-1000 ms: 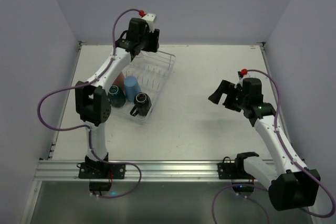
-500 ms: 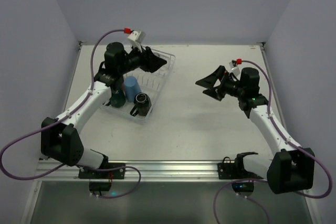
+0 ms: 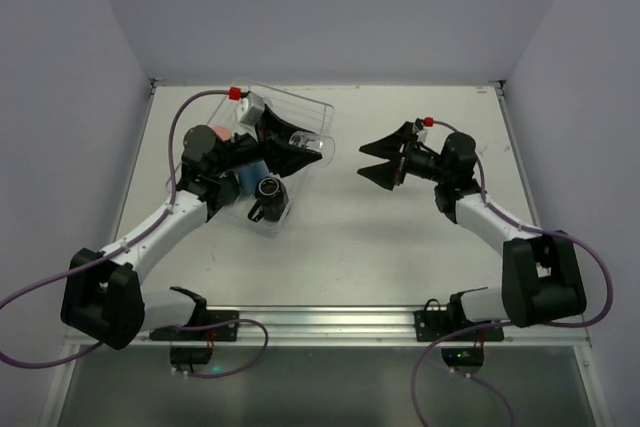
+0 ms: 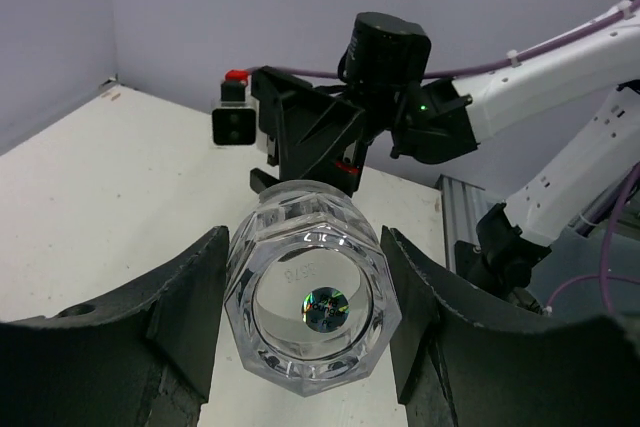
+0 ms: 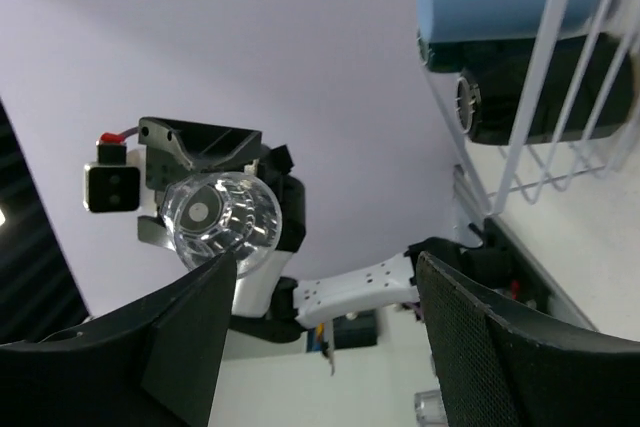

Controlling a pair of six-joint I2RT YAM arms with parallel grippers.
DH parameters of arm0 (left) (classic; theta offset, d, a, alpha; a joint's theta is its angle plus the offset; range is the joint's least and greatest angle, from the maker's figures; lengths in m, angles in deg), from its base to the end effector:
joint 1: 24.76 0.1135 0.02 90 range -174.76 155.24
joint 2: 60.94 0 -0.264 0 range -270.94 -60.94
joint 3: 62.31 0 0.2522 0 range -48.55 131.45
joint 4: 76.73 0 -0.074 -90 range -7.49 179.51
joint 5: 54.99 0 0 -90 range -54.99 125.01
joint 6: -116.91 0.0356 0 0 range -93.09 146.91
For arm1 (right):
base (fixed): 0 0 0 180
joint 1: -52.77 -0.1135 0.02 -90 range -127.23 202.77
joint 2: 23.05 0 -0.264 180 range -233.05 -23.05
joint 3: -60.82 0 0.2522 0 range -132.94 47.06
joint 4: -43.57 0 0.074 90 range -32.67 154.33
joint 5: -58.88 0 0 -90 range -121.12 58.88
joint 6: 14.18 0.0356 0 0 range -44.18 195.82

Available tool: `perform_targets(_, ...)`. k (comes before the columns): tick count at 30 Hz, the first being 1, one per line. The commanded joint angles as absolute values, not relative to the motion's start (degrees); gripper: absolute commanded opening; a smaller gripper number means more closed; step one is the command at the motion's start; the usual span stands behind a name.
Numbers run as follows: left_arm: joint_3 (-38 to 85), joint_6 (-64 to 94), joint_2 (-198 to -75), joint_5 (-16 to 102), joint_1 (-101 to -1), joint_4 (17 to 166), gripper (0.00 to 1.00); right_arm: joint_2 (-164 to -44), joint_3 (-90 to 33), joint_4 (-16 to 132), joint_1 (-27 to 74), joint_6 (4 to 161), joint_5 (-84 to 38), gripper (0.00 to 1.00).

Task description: Unload the cups from the dish rack

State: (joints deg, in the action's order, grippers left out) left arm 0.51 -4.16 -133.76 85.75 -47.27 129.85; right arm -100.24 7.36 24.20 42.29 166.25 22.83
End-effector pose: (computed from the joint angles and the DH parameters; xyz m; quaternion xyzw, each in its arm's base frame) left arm 0.2508 -0.1338 0.3495 0.3022 0.5642 -0.5551 0.5312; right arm 0.2770 0.0805 0.2622 0.1837 0.6990 0.6789 0.1291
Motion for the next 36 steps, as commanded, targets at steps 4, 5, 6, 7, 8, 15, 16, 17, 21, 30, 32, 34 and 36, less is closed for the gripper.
perform_targets(4,-1.61,-5.96,-133.27,88.80,-48.67,139.26,0.00,-104.26,5.06,2.13,37.04,183.48,27.06,0.70)
perform_targets(5,-1.87,-6.05,-133.36,88.89,-48.93,139.43,0.00,-104.26,4.53,2.22,36.26,183.57,26.89,0.70)
perform_targets(6,-2.05,-6.05,-133.54,88.80,-49.11,139.52,0.00,-104.26,3.65,2.31,35.90,183.66,26.62,0.70)
perform_targets(7,-2.14,-6.05,-133.71,88.72,-49.20,139.52,0.00,-104.26,3.21,2.39,35.55,183.66,26.27,0.70)
perform_targets(8,-2.14,-5.96,-133.80,88.89,-49.37,139.61,0.00,-104.26,2.42,2.40,34.76,183.75,26.18,0.69)
perform_targets(15,-2.58,-5.78,-134.50,88.89,-49.99,139.52,0.00,-105.14,0.83,-0.06,32.56,185.86,24.69,0.66)
perform_targets(16,-2.67,-5.87,-134.50,88.89,-50.16,139.70,0.00,-105.58,0.13,-0.15,31.95,185.94,24.60,0.66)
perform_targets(17,-2.75,-5.87,-134.59,88.89,-50.34,139.70,0.00,-105.84,0.13,-0.33,31.68,185.94,24.51,0.66)
perform_targets(21,-2.84,-6.49,-135.56,88.80,-50.95,140.84,0.00,-107.25,-2.24,-1.38,29.57,186.91,23.99,0.63)
perform_targets(30,-2.93,-7.54,-136.70,89.33,-52.01,142.51,0.00,-113.31,-2.86,-17.27,27.72,196.13,22.75,0.00)
perform_targets(32,-2.84,-7.63,-136.79,90.64,-52.01,142.25,0.01,-113.67,-2.77,-18.08,27.72,196.23,22.93,0.00)
perform_targets(34,-2.49,-6.85,-136.70,90.83,-52.01,140.33,0.38,-113.41,-2.69,-17.73,27.72,195.00,23.02,0.00)
perform_targets(36,-1.88,-5.70,-136.09,89.78,-52.01,137.78,1.00,-113.14,-2.69,-15.80,27.81,192.46,23.37,0.00)
